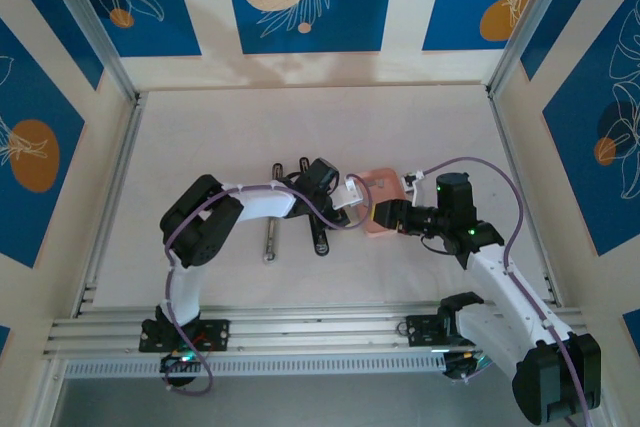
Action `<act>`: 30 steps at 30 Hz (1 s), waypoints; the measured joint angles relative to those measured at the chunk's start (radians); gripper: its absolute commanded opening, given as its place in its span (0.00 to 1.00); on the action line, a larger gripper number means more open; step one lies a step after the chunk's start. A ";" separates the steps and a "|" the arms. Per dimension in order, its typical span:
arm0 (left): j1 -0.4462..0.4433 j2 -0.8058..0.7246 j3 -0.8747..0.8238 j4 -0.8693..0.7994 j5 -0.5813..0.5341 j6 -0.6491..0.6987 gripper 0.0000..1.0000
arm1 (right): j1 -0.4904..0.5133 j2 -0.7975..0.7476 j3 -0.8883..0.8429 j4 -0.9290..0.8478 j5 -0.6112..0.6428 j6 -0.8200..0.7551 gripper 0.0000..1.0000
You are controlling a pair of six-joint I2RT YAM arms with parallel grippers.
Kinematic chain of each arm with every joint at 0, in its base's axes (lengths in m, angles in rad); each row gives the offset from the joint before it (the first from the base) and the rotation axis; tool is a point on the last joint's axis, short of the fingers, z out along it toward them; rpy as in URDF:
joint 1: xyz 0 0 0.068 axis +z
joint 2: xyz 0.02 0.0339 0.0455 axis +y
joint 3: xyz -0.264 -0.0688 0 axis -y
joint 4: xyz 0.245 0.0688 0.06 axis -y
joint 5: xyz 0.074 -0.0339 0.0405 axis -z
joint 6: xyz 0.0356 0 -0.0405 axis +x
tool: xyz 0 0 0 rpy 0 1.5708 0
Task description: Load the staples into the stapler
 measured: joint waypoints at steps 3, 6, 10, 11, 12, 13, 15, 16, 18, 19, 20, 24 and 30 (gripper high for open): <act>0.000 -0.010 0.000 0.000 -0.001 -0.001 0.47 | 0.000 0.000 0.005 -0.024 0.010 -0.007 0.50; 0.000 -0.051 -0.014 0.006 -0.004 -0.018 0.50 | 0.001 0.000 0.024 -0.059 0.029 -0.018 0.50; 0.002 -0.173 -0.064 0.040 -0.004 -0.069 0.55 | 0.014 0.004 0.067 -0.104 0.062 -0.038 0.50; 0.004 -0.200 -0.076 0.051 -0.004 -0.083 0.57 | 0.019 0.009 0.077 -0.115 0.070 -0.044 0.49; 0.008 -0.235 -0.092 0.065 -0.005 -0.105 0.58 | 0.027 0.020 0.092 -0.129 0.078 -0.051 0.49; 0.013 -0.264 -0.106 0.080 -0.007 -0.127 0.59 | 0.035 0.034 0.108 -0.143 0.088 -0.056 0.49; 0.023 -0.317 -0.138 0.104 -0.010 -0.171 0.61 | 0.056 0.064 0.137 -0.166 0.109 -0.068 0.49; 0.032 -0.346 -0.160 0.116 -0.014 -0.198 0.61 | 0.069 0.081 0.150 -0.175 0.121 -0.073 0.49; 0.052 -0.392 -0.200 0.127 -0.022 -0.248 0.62 | 0.102 0.120 0.182 -0.200 0.151 -0.084 0.49; 0.065 -0.415 -0.224 0.137 -0.027 -0.277 0.62 | 0.121 0.143 0.202 -0.214 0.167 -0.090 0.49; 0.076 -0.436 -0.245 0.140 -0.032 -0.298 0.63 | 0.137 0.162 0.217 -0.222 0.179 -0.096 0.48; 0.123 -0.534 -0.353 0.162 -0.054 -0.394 0.66 | 0.214 0.278 0.311 -0.271 0.238 -0.126 0.48; 0.181 -0.691 -0.535 0.251 -0.084 -0.545 0.70 | 0.312 0.524 0.489 -0.328 0.309 -0.169 0.48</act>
